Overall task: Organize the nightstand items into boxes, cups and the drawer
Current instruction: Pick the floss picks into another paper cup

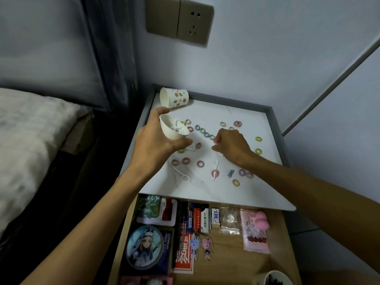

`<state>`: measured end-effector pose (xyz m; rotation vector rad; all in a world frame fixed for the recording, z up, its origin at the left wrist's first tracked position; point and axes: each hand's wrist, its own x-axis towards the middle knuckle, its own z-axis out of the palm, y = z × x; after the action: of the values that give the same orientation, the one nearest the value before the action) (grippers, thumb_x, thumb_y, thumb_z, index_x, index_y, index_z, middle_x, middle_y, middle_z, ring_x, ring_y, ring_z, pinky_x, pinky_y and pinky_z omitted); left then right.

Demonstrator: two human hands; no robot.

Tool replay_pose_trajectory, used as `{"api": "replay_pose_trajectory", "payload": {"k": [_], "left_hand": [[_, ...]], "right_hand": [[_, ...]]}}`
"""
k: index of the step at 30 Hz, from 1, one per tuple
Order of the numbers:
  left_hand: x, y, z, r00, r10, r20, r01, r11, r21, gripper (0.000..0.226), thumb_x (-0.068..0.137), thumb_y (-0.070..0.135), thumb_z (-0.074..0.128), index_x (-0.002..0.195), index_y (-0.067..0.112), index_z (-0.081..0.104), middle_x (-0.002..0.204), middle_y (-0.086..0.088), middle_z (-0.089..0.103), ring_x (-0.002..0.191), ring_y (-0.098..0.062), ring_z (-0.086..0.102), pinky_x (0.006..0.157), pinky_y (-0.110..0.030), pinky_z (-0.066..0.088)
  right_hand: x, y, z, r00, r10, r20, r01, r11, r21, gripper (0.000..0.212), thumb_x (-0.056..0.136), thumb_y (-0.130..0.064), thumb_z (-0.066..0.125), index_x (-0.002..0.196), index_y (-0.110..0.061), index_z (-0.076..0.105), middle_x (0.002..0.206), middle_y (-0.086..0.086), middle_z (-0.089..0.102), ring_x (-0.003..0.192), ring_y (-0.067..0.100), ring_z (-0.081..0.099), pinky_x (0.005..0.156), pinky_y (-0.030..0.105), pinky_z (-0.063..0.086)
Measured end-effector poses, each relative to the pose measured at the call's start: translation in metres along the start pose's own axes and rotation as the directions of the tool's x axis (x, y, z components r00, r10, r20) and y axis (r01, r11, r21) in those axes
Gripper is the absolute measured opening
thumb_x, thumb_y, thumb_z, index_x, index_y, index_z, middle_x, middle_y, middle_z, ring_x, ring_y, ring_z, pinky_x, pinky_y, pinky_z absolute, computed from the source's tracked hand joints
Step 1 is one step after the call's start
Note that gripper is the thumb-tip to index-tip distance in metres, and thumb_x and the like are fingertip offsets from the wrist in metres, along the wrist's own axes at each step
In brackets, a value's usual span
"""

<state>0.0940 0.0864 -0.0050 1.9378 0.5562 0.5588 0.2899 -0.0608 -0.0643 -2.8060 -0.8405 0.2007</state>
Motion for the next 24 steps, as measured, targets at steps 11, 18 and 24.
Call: {"api": "replay_pose_trajectory", "payload": {"k": [11, 18, 24], "left_hand": [[-0.001, -0.002, 0.003, 1.0, -0.009, 0.02, 0.009, 1.0, 0.006, 0.085, 0.067, 0.034, 0.09, 0.136, 0.029, 0.042, 0.119, 0.004, 0.059, 0.097, -0.014, 0.06, 0.065, -0.011, 0.047], [-0.002, -0.001, 0.002, 1.0, -0.009, 0.017, 0.009, 1.0, 0.005, 0.084, 0.068, 0.032, 0.09, 0.137, 0.029, 0.043, 0.115, 0.006, 0.059, 0.088, -0.006, 0.06, 0.063, -0.012, 0.05], [-0.003, 0.001, 0.003, 1.0, -0.007, 0.021, 0.007, 1.0, 0.007, 0.084, 0.068, 0.032, 0.09, 0.137, 0.029, 0.042, 0.115, 0.006, 0.058, 0.089, -0.009, 0.06, 0.063, -0.02, 0.051]], "right_hand": [[-0.008, 0.003, 0.007, 0.998, -0.06, -0.036, 0.062, 0.996, 0.061, 0.016, 0.091, -0.022, 0.07, 0.103, -0.013, 0.071, 0.099, 0.006, 0.071, 0.09, 0.021, 0.067, 0.083, 0.033, 0.055], [-0.013, 0.003, 0.0, 0.986, -0.165, 0.025, 0.165, 0.986, -0.003, 0.038, 0.089, -0.015, 0.072, 0.119, -0.016, 0.049, 0.105, 0.009, 0.066, 0.087, 0.022, 0.065, 0.085, 0.039, 0.057], [-0.023, 0.008, -0.002, 0.984, -0.173, 0.041, 0.169, 0.981, 0.099, 0.03, 0.086, -0.016, 0.075, 0.11, -0.017, 0.056, 0.097, 0.004, 0.067, 0.082, 0.014, 0.063, 0.078, 0.024, 0.053]]}}
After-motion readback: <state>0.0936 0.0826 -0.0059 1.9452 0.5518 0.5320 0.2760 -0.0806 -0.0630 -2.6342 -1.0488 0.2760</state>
